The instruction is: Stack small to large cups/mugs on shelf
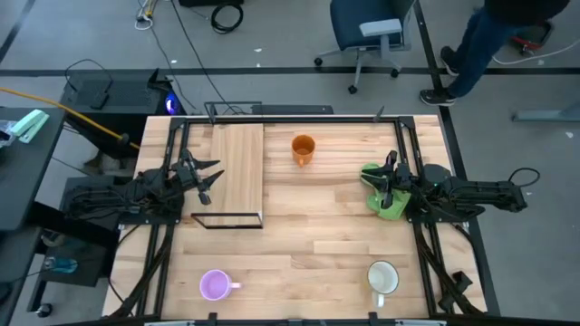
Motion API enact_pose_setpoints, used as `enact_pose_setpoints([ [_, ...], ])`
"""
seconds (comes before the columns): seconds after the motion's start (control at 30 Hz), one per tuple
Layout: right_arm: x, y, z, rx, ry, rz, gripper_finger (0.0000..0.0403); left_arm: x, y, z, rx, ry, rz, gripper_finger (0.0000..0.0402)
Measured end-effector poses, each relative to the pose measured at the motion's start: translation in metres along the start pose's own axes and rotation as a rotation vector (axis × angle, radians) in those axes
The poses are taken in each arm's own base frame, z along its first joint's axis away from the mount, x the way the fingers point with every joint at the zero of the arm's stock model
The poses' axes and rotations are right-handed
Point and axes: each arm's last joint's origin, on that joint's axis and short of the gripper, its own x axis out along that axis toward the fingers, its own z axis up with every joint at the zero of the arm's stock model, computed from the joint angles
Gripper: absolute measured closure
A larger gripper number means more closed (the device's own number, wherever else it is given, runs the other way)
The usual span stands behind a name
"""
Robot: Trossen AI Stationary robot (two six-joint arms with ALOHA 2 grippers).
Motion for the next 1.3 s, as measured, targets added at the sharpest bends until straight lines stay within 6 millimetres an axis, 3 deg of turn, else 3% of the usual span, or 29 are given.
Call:
enact_pose_setpoints([
  [1.1,0.0000,0.0000,0.0000,0.000,0.000,0.000,0.0326,0.0000,0.0000,0.0000,0.029,0.000,0.000,0.0239],
  [1.3,0.0000,0.0000,0.0000,0.000,0.000,0.000,0.0326,0.0000,0.0000,0.0001,-0.032,-0.001,0.000,0.0239],
])
